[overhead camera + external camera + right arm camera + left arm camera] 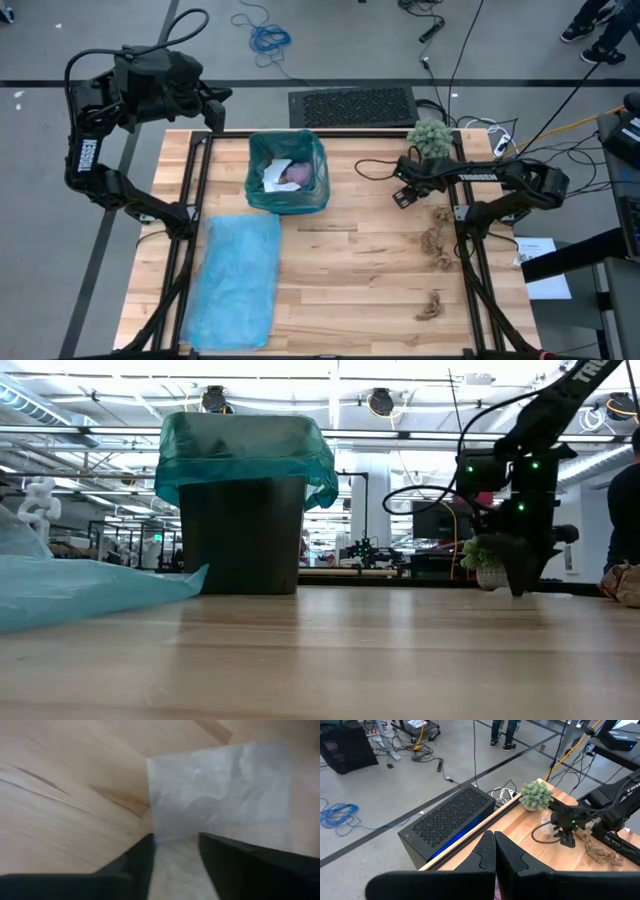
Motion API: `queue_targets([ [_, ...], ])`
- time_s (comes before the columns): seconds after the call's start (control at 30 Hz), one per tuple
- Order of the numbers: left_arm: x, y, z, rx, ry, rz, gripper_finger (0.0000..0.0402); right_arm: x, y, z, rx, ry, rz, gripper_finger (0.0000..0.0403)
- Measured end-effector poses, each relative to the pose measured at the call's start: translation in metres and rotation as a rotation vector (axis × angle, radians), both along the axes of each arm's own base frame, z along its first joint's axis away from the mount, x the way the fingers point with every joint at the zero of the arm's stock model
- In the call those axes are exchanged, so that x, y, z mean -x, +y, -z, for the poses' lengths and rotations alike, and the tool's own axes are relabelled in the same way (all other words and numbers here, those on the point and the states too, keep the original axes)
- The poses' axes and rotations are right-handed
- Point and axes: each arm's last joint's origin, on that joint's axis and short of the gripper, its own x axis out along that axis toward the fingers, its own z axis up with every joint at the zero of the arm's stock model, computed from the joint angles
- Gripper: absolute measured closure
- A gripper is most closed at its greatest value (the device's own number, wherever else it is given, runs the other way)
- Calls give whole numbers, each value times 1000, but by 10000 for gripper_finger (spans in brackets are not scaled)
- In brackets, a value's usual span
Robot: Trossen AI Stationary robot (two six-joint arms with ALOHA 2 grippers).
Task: Place trash/remove bag and relplace
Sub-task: Put the transparent cellophane into the trash bin
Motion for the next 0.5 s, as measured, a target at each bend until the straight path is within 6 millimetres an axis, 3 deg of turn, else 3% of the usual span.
queue_targets([
  [0.1, 0, 0, 0, 0, 0, 0, 402, -1, -2, 0, -43, -47, 3, 372],
  [0.13, 0, 0, 0, 0, 0, 0, 402, -1, -2, 0, -53, -61, -2, 385],
  [0.3, 0, 0, 0, 0, 0, 0, 402, -15, -3, -15, -121, -213, -44, 401],
  [0.5, 0, 0, 0, 5, -4, -3, 402, -44, -4, -82, -81, -542, -152, 402],
])
